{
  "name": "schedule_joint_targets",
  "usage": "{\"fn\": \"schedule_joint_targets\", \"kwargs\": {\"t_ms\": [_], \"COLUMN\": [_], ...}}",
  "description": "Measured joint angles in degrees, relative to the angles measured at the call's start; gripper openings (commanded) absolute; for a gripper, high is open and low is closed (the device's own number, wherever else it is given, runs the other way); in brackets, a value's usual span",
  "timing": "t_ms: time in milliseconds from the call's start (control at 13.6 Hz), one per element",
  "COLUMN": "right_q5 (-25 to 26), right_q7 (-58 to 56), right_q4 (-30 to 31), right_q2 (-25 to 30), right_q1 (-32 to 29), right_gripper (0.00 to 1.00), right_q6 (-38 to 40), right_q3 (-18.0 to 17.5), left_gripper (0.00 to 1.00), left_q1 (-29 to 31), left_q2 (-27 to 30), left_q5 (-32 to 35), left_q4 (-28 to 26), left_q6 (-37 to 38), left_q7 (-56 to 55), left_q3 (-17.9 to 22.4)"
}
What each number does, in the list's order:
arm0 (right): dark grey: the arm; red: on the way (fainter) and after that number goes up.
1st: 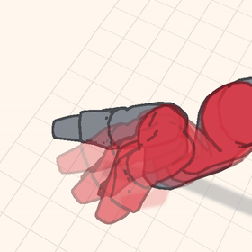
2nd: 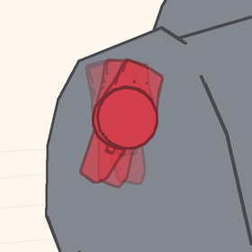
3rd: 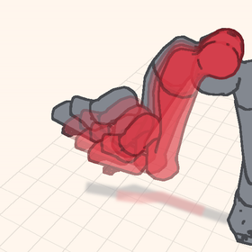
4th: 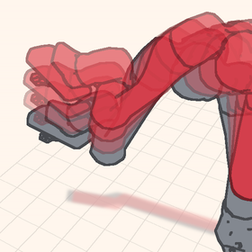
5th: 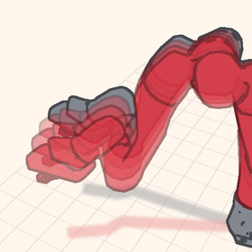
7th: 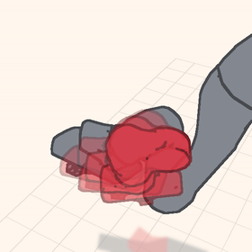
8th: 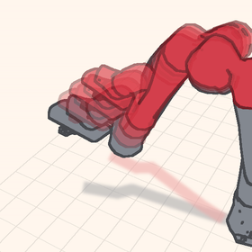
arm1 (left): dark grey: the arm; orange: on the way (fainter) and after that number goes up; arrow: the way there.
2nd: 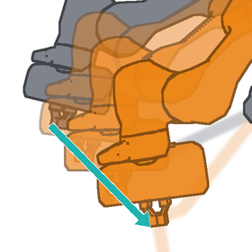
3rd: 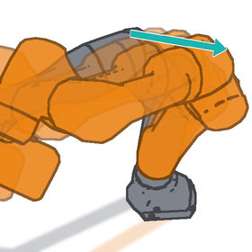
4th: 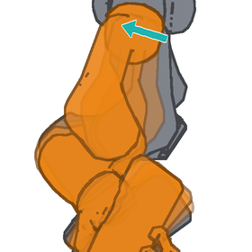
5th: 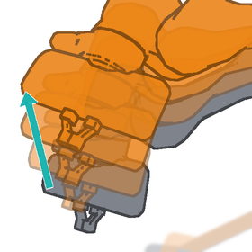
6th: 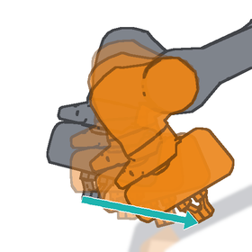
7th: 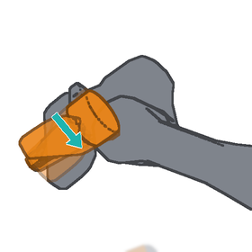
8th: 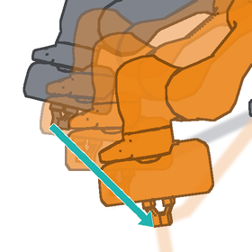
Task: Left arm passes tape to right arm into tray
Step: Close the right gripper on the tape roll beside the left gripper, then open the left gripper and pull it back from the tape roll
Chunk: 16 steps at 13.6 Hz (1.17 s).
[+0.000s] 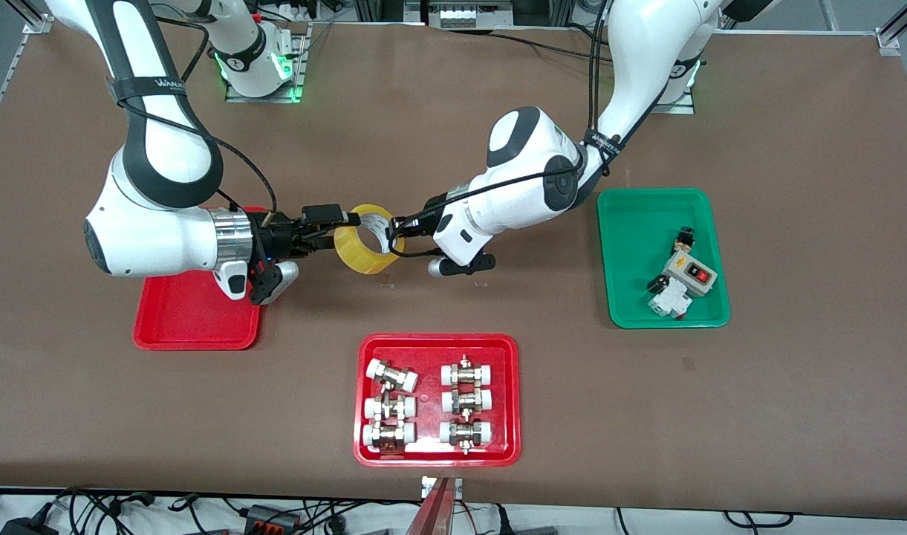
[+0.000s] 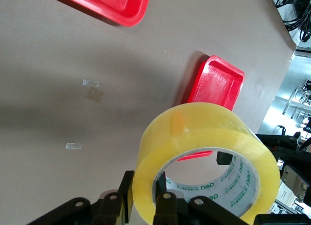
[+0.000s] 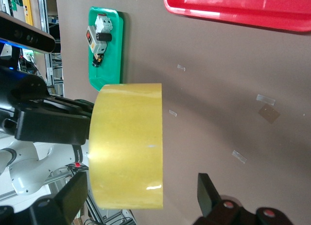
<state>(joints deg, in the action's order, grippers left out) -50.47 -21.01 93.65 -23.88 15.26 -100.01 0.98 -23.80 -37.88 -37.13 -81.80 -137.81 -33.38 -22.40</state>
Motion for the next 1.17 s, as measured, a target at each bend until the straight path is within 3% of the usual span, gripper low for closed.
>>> {"fn": "schedule_joint_targets", "kwargs": {"t_ms": [220, 440, 513, 733, 806, 879, 953, 1026, 1172], "right_q5": [0.0, -0.1, -0.4, -0.5, -0.5, -0.5, -0.5, -0.4, -0.4], "right_q7": [-0.1, -0.1, -0.1, -0.1, -0.1, -0.1, -0.1, -0.1, -0.1], "right_q4": [0.0, -0.1, -0.2, -0.2, -0.2, -0.3, -0.3, -0.3, -0.3], "right_q2": [0.0, 0.0, 0.1, 0.0, 0.0, 0.0, 0.0, 0.0, -0.2], "right_q1": [0.0, 0.0, 0.0, 0.0, 0.0, 0.0, 0.0, 0.0, 0.0], "right_gripper": [0.78, 0.42, 0.34, 0.32, 0.29, 0.29, 0.29, 0.29, 0.27], "right_q6": [-0.2, -0.2, 0.0, 0.0, 0.0, 0.0, 0.0, 0.0, -0.1], "right_q3": [0.0, 0.0, 0.0, 0.0, 0.0, 0.0, 0.0, 0.0, 0.0], "left_gripper": [0.0, 0.0, 0.0, 0.0, 0.09, 0.34, 0.91, 1.0, 1.0], "left_q1": [0.0, 0.0, 0.0, -0.1, -0.1, -0.1, -0.1, -0.1, 0.0], "left_q2": [-0.1, -0.2, -0.4, -0.5, -0.5, -0.5, -0.5, -0.5, -0.5], "left_q5": [0.0, 0.0, 0.0, 0.0, 0.0, 0.0, 0.0, 0.0, 0.0], "left_q4": [0.0, 0.0, 0.0, 0.1, 0.1, 0.1, 0.1, 0.3, 1.2], "left_q6": [0.0, 0.0, 0.0, 0.0, 0.0, 0.0, 0.0, 0.0, 0.0], "left_q7": [-0.1, -0.2, -0.2, -1.0, -1.1, -1.2, -1.2, -1.1, -1.0], "left_q3": [0.0, 0.0, 0.0, 0.0, 0.0, 0.0, 0.0, 0.0, 0.0]}}
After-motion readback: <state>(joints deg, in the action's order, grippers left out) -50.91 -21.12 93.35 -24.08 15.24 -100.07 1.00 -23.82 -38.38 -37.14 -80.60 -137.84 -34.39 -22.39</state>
